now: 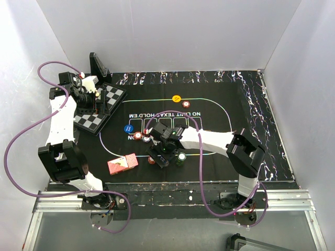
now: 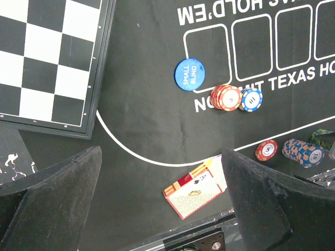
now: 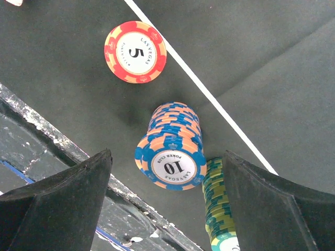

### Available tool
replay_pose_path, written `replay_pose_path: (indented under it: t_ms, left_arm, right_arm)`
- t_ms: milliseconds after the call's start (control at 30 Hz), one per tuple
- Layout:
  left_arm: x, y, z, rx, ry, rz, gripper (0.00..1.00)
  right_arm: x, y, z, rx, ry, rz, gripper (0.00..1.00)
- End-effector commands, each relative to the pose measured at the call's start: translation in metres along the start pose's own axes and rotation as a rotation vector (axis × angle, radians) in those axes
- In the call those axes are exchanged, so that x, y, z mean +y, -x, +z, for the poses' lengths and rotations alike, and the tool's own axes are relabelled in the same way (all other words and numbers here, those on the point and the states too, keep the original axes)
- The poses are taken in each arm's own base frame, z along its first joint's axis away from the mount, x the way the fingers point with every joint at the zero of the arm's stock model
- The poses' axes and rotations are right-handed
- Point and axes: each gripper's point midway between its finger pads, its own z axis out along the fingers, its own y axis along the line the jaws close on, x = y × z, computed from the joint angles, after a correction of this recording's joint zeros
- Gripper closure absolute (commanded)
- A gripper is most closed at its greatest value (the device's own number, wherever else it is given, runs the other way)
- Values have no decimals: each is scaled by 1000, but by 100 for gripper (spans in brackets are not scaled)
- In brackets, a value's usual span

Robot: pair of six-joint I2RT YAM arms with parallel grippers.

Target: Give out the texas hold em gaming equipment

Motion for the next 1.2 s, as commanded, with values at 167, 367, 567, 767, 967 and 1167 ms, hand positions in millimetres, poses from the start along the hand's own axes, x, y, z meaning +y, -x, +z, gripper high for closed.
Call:
replay_pose_path:
  t_ms: [167,367,567,767,967,1167]
  left_arm:
    - [-6,11,-15,-61,-2,17,0]
    - [-6,9,-14,-57,-2,17,0]
    - [-6,9,-14,-61,-3,18,0]
    - [-7,7,-12,-56,-8,17,0]
    - [-8,6,-12,-56,-11,18,0]
    - [-9,5,-13,-58,-13,21,0]
  right_arm:
    - [1,6,5,-24,-8,-9,17]
    - [1,9,6,-32,-8,-11,26]
    - [2,11,5,-37,-5,-13,37]
    - [-3,14,2,-57,-36,-12,54]
    - [-5,20,-6,-82,-54,-11,79]
    - [-5,26,-16,-104,-60,-13,91]
